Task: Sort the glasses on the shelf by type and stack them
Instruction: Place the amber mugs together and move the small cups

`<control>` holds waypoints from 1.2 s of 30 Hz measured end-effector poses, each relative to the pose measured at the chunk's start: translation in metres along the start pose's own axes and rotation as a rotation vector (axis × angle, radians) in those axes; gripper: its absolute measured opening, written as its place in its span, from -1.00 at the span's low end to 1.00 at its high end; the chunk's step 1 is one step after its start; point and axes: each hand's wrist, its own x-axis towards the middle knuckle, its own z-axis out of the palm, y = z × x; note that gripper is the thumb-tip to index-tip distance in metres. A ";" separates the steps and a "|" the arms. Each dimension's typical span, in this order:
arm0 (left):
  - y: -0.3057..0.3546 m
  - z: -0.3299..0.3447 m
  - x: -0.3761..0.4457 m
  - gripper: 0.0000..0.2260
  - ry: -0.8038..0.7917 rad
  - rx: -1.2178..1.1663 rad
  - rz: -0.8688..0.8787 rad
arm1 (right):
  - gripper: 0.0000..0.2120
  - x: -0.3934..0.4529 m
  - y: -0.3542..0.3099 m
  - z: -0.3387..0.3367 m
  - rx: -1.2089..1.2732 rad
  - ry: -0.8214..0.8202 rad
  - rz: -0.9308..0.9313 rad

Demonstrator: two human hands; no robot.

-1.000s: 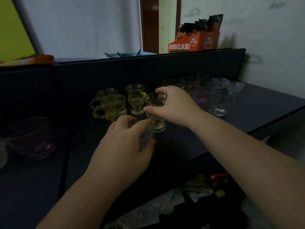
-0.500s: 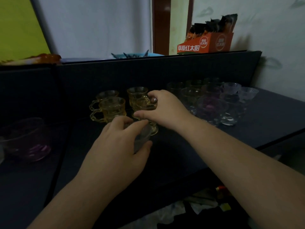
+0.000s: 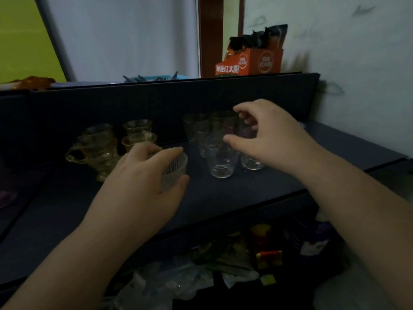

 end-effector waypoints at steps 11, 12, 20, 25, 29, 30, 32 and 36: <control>0.137 0.072 0.029 -0.48 -0.080 -0.099 0.124 | -0.41 -0.105 0.137 -0.079 -0.106 -0.035 0.183; 0.148 0.080 0.034 -0.48 -0.103 -0.121 0.139 | -0.41 -0.112 0.145 -0.083 -0.105 -0.032 0.198; 0.203 0.153 0.101 -0.50 -0.208 -0.175 0.183 | -0.38 -0.129 0.214 -0.104 -0.200 -0.054 0.304; 0.217 0.202 0.160 -0.49 -0.291 -0.133 0.185 | -0.40 -0.114 0.248 -0.106 -0.234 -0.083 0.345; 0.223 0.233 0.196 -0.48 -0.367 -0.082 0.168 | -0.39 -0.095 0.269 -0.106 -0.249 -0.097 0.364; 0.224 0.239 0.202 -0.49 -0.376 -0.073 0.171 | -0.38 -0.091 0.274 -0.106 -0.242 -0.092 0.370; 0.223 0.249 0.210 -0.50 -0.392 -0.062 0.164 | -0.35 -0.081 0.282 -0.104 -0.233 -0.078 0.377; 0.224 0.258 0.218 -0.50 -0.365 -0.056 0.130 | -0.27 -0.061 0.296 -0.097 -0.196 -0.083 0.372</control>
